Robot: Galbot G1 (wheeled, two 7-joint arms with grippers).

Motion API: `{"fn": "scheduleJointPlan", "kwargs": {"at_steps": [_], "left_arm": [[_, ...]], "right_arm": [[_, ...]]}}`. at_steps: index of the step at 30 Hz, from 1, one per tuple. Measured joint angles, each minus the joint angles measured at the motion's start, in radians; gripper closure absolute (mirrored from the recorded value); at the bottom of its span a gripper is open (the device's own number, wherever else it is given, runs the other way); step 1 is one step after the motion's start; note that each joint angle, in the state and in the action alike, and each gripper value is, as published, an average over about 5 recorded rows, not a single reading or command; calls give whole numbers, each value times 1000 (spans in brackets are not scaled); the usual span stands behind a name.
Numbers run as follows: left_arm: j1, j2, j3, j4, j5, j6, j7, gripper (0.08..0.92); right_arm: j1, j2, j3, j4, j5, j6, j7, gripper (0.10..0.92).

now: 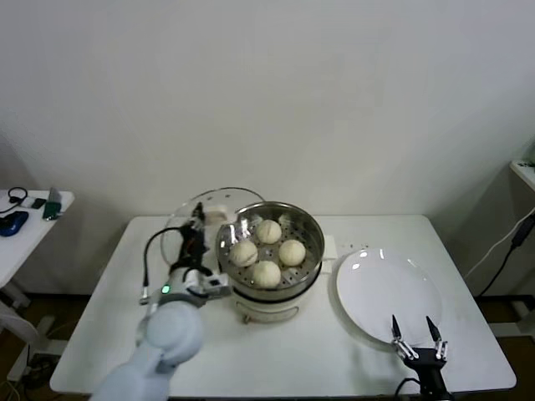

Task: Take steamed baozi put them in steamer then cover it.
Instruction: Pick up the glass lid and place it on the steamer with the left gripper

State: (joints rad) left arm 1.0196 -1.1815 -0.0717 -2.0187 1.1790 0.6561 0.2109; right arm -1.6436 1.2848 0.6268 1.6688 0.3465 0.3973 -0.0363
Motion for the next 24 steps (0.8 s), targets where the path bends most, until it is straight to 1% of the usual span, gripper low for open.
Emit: {"fn": "scheduleJointPlan", "kwargs": {"at_steps": [6,12,16,24], "left_arm": [[-43,-124,108,54,119,16,29,858],[-54,-230,164,130,221,13,32,858],[-52,-267,179,172,276,5,27,858],[-33,-309,173,232,363,-13,2,858]], "right_arm": [[11,-4,0,-12,3,8,2,203],[12,-16,1,-21,15,20,3,203],[12,-23,1,-27,23,29,4,203],[15,-32,-3,-34,36,42,6,203]]}}
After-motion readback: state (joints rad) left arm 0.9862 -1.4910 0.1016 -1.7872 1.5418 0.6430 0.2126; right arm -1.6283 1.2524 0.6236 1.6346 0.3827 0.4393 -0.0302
